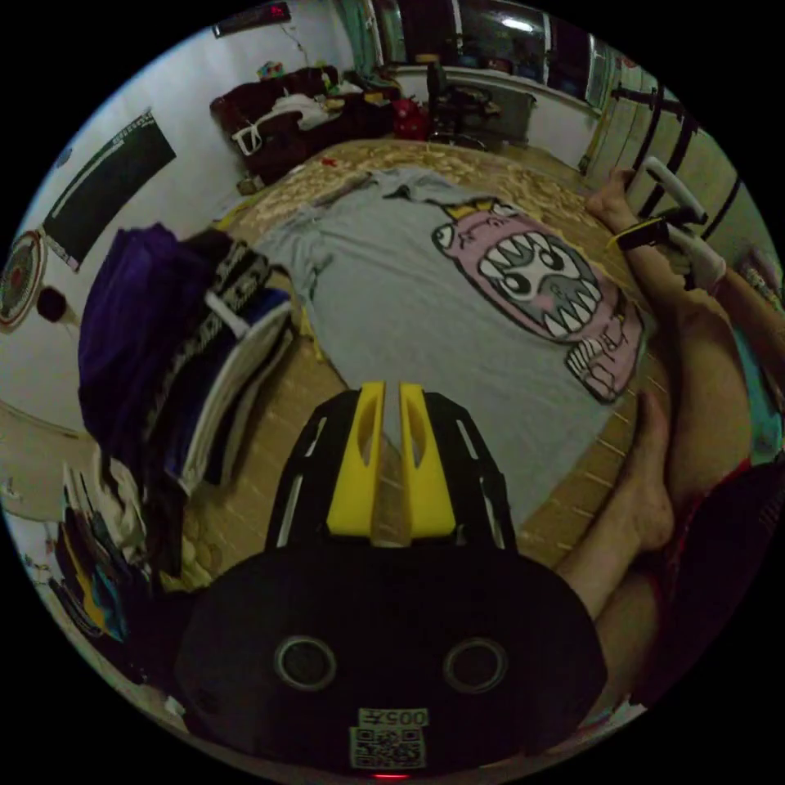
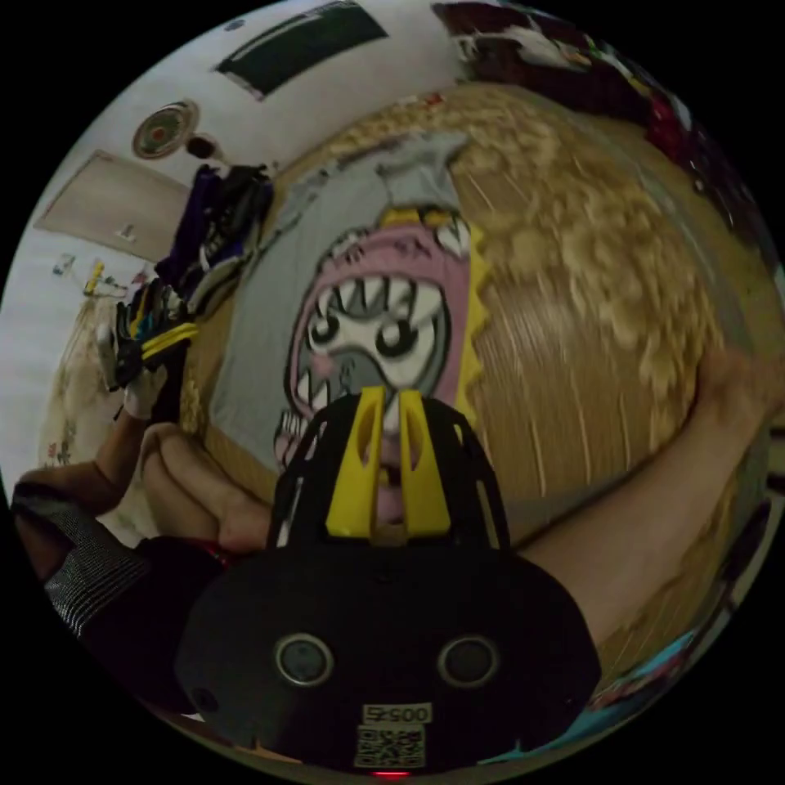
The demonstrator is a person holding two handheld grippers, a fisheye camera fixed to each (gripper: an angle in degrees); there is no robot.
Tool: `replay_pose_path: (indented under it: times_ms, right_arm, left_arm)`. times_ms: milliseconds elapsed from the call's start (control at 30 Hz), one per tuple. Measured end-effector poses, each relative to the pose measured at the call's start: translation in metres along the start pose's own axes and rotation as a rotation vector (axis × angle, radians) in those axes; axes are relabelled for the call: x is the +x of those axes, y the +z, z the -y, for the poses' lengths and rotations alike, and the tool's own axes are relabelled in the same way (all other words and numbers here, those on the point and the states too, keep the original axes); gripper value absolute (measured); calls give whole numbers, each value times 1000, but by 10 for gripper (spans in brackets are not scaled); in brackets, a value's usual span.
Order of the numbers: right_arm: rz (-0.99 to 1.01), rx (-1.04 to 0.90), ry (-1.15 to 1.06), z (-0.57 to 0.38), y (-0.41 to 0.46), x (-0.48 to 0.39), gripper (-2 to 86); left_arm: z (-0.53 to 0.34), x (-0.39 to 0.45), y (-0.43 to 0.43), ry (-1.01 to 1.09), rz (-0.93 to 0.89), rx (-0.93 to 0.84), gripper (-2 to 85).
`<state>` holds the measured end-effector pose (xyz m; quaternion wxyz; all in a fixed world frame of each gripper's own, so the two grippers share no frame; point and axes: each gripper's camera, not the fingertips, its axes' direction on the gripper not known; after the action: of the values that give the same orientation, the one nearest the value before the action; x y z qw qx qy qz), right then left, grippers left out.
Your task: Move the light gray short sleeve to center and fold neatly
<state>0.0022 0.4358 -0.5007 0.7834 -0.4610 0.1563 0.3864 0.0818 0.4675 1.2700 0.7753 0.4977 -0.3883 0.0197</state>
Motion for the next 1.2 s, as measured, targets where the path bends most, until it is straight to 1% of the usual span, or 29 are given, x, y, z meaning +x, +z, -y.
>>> replay_pose_path:
  times_ms: [67, 133, 233, 400, 467, 633, 767, 800, 833, 867, 933, 1033, 1133, 1200]
  right_arm:
    - [34, -70, 103, -27, 13, 12, 66]
    - [50, -84, 161, -45, 20, 20, 78]
    - [-32, -132, 211, -67, 33, 24, 94]
    - [-180, -269, 202, -81, 66, 20, 99]
    - [-230, -313, 186, -87, 79, 18, 103]
    - [-259, -343, 151, -104, 96, 13, 99]
    - [-355, -361, 106, -124, 109, 11, 62]
    - [-345, -361, 99, -126, 110, 11, 54]
    - [-282, -356, 90, -132, 111, 12, 19]
    - [-235, -346, 106, -138, 112, 16, -2]
    - [-213, -336, 114, -148, 111, 21, -10]
    - [-152, -274, 122, -167, 96, 29, -15]
    - [-85, -187, 103, -188, 71, 36, -17]
    - [-38, -130, 89, -202, 54, 40, -17]
  left_arm:
    - [-29, -1, -9, -41, -73, -51, 81]
    - [-54, -1, -16, -66, -138, -85, 101]
    - [-90, 4, -22, -88, -199, -163, 112]
    - [-130, 9, -30, -90, -247, -293, 116]
    - [-141, 10, -34, -86, -256, -329, 116]
    - [-167, 20, -50, -36, -241, -395, 116]
    - [-186, 31, -68, 47, -134, -443, 101]
    - [-191, 32, -75, 66, -126, -442, 83]
    - [-194, 33, -79, 75, -131, -439, 74]
    - [-199, 34, -85, 107, -182, -440, 49]
    - [-207, 33, -96, 115, -179, -448, 30]
    - [-220, 20, -122, 62, -218, -419, 20]
    - [-235, -6, -157, -62, -367, -338, 16]
    - [-249, -29, -188, -162, -525, -233, 14]
